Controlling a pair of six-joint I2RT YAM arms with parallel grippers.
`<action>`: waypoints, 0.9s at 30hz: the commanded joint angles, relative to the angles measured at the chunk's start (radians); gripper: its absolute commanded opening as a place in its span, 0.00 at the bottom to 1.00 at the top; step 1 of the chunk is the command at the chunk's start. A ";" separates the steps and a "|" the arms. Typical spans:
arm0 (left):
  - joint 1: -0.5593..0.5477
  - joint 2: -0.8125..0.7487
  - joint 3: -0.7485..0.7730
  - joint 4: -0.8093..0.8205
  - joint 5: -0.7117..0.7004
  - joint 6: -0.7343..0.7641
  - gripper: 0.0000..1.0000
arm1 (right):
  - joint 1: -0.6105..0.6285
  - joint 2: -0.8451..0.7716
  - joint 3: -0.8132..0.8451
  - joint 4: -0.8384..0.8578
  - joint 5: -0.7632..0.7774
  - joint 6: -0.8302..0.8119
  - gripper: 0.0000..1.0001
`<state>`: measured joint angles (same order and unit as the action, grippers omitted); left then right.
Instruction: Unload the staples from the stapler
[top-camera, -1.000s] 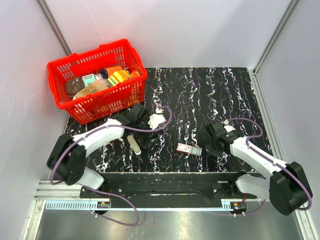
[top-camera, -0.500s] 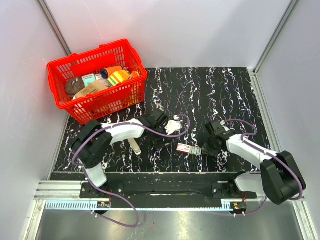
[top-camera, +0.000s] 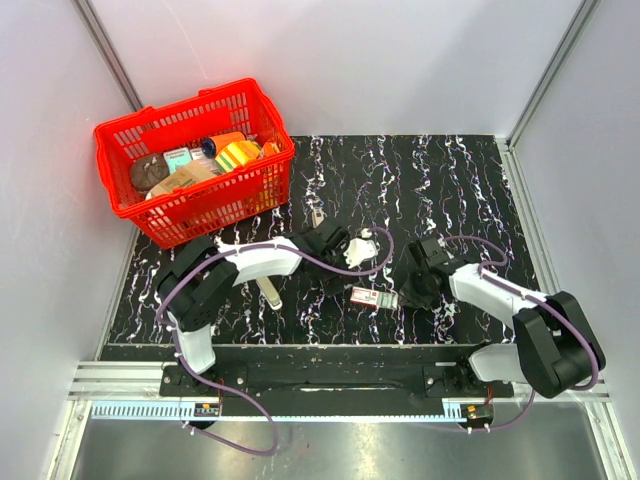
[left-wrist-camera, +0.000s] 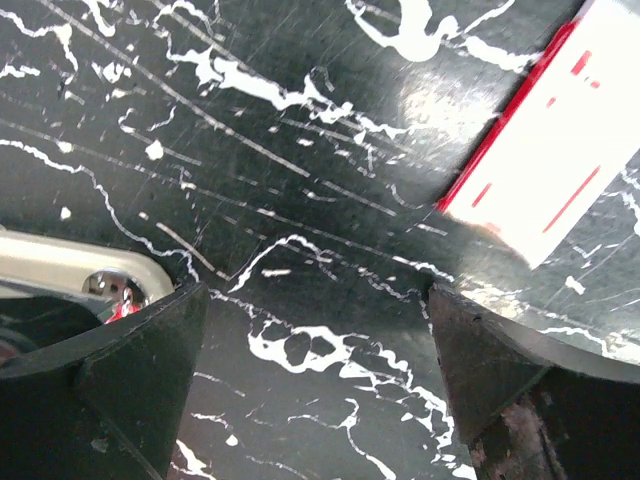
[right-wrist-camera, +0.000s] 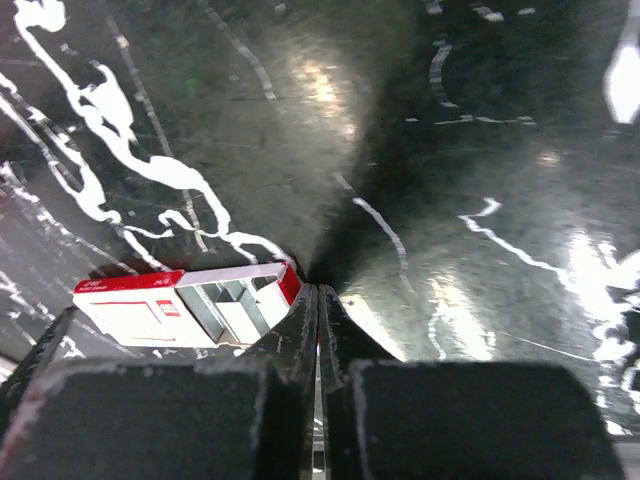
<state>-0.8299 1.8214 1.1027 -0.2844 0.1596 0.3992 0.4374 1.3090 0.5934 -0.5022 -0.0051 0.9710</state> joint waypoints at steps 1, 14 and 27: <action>-0.035 0.041 0.023 0.017 0.008 -0.007 0.95 | 0.003 0.058 -0.014 0.096 -0.048 0.008 0.03; -0.048 0.070 0.031 0.017 0.012 -0.013 0.95 | 0.004 0.113 -0.009 0.172 -0.095 0.000 0.00; -0.051 0.065 0.036 0.007 0.006 -0.010 0.94 | 0.058 0.151 0.035 0.149 -0.030 -0.012 0.00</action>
<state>-0.8688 1.8530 1.1332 -0.2615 0.1673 0.3878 0.4545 1.4284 0.6159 -0.2844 -0.1333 0.9802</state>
